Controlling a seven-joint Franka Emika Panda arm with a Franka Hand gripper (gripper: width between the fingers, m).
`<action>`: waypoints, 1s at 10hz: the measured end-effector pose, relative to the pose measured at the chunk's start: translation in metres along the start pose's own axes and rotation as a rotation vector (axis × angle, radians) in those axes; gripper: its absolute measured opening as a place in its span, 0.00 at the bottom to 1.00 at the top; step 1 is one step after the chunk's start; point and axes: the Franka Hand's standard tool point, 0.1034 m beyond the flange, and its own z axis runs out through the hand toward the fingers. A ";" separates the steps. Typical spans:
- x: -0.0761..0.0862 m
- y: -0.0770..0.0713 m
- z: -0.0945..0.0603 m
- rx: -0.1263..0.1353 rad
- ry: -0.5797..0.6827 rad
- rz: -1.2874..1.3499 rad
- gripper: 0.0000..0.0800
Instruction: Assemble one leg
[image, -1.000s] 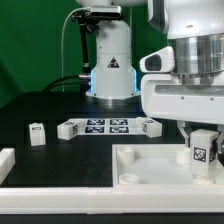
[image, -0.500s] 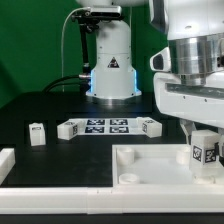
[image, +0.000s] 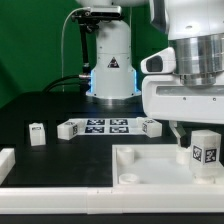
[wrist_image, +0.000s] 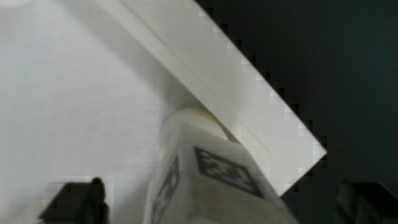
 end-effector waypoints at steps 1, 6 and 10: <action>0.000 0.001 0.000 -0.001 0.000 -0.156 0.81; 0.004 0.004 0.002 -0.047 0.002 -0.824 0.81; 0.005 0.005 0.002 -0.049 0.001 -0.886 0.56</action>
Offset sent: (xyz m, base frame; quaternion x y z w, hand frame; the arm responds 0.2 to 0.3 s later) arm 0.0070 0.0035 -0.0022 -0.0175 -0.0207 -0.3571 0.9337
